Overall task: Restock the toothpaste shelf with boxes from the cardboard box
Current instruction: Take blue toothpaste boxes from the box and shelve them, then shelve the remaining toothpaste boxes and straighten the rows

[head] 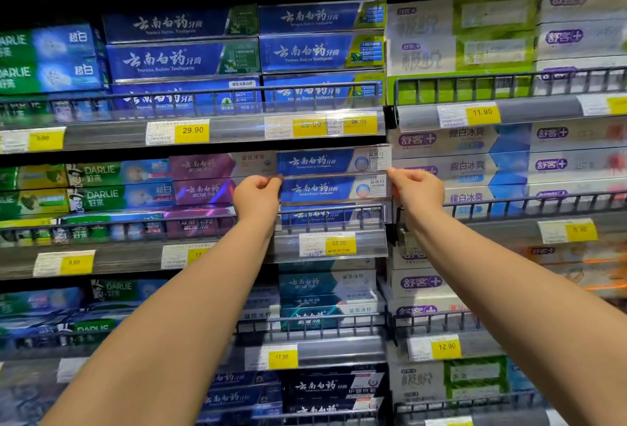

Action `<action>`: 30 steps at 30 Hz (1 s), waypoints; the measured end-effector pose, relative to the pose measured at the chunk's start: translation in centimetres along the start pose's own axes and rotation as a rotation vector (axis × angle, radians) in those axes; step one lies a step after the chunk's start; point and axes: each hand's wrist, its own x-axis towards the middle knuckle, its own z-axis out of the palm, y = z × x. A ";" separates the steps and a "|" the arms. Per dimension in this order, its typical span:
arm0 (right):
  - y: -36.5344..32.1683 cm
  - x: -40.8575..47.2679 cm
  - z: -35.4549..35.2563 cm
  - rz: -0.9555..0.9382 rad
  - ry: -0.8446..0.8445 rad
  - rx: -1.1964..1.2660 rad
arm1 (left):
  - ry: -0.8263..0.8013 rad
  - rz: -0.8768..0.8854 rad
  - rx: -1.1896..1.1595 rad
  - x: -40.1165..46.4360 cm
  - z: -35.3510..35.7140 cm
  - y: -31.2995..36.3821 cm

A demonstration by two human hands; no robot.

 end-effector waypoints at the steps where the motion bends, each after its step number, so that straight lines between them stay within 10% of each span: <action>1: 0.0 -0.4 -0.1 -0.013 0.003 0.022 | 0.020 0.003 -0.022 -0.4 -0.1 0.2; 8: 4.8 -8.0 -2.8 -0.145 -0.134 -0.005 | 0.068 -0.097 -0.165 -9.1 0.1 -3.6; 21: 31.8 -26.9 -18.3 0.504 -0.343 -0.400 | -0.218 -0.826 0.154 -36.2 -1.0 -26.9; 30: 48.0 -37.0 -29.3 0.815 -0.381 -0.651 | -0.346 -1.030 0.334 -51.4 -4.1 -41.4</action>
